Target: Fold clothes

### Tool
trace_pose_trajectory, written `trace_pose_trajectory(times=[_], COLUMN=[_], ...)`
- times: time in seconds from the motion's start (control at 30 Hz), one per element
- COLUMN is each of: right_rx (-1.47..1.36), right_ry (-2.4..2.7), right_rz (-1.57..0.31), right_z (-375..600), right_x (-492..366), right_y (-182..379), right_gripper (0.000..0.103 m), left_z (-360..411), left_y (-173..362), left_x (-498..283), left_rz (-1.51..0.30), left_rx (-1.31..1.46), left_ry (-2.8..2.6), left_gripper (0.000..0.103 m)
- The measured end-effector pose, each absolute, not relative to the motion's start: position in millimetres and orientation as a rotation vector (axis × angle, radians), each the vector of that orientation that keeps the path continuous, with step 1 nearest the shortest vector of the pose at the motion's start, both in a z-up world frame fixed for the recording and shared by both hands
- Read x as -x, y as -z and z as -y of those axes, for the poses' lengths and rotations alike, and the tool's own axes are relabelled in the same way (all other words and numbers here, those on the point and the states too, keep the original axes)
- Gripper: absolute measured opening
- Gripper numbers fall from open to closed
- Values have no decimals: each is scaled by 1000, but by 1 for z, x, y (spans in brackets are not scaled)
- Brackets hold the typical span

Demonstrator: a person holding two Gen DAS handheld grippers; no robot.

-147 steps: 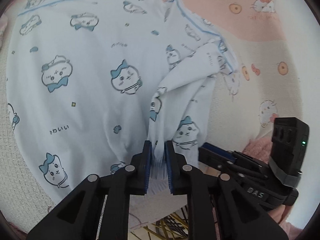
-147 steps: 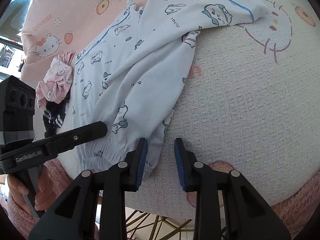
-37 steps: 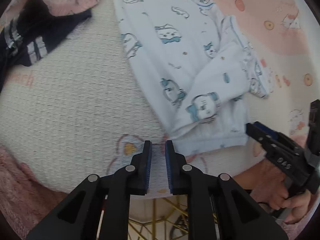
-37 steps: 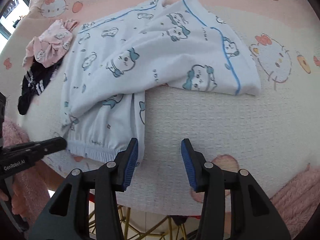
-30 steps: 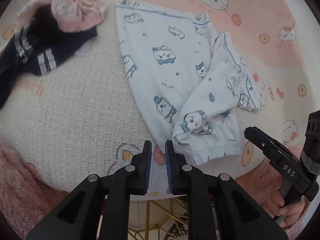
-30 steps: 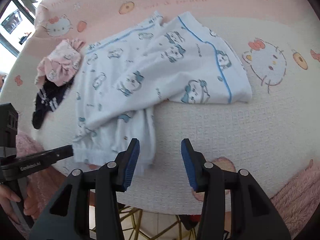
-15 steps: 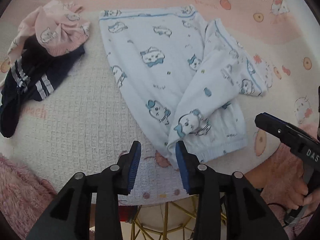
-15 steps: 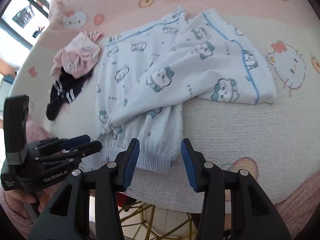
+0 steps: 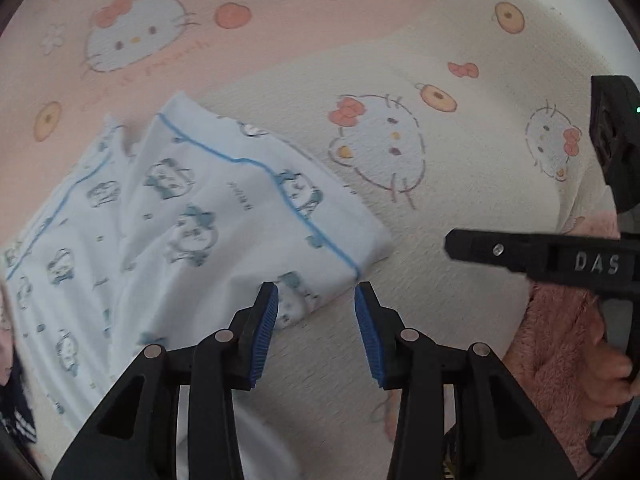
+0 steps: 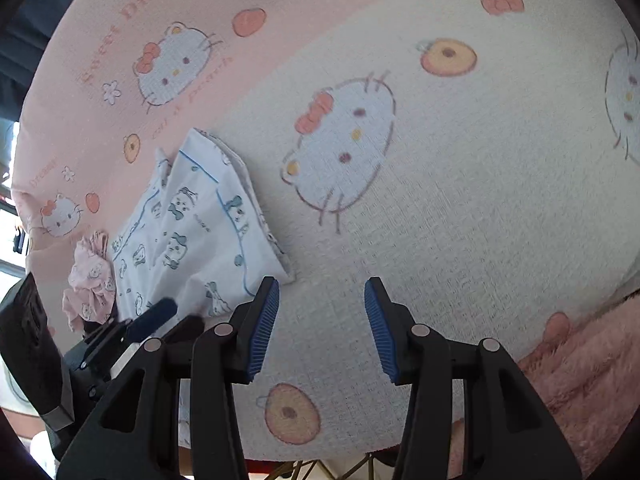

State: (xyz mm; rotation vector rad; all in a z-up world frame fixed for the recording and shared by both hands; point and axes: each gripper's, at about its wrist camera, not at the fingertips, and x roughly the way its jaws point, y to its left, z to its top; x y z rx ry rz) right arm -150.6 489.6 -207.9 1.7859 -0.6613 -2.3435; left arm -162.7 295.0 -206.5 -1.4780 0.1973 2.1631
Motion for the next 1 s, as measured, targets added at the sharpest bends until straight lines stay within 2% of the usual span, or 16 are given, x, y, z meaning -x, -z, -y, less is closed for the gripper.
trace_pose_trajectory(times=[0.2, 0.23, 0.3, 0.33, 0.6, 0.7, 0.83, 1.0], right_rx=[-1860, -1863, -1868, -1868, -1793, -1738, -1617, -1587], right_ry=[2294, 2281, 2263, 2266, 2294, 2278, 2269, 2248], right_rz=[790, 814, 838, 812, 584, 400, 160, -70], right_z=[-509, -509, -507, -502, -460, -422, -358, -284], right_x=[163, 165, 169, 171, 182, 199, 229, 271], right_y=[220, 220, 221, 219, 190, 173, 150, 153], right_gripper=[46, 46, 46, 46, 47, 47, 47, 46], left_z=[-326, -326, -312, -290, -116, -53, 1, 42], left_y=[218, 221, 220, 212, 147, 128, 155, 198], left_x=[166, 168, 174, 176, 191, 197, 209, 237], left_rz=[-317, -319, -223, -169, 274, 433, 481, 556], left_rx=[1446, 1441, 1432, 1429, 1388, 1370, 1431, 1564], left_ry=[-2175, -2184, -2206, -2232, -2410, -2461, -2512, -2495], left_gripper=[46, 42, 15, 6, 6, 6, 6, 6])
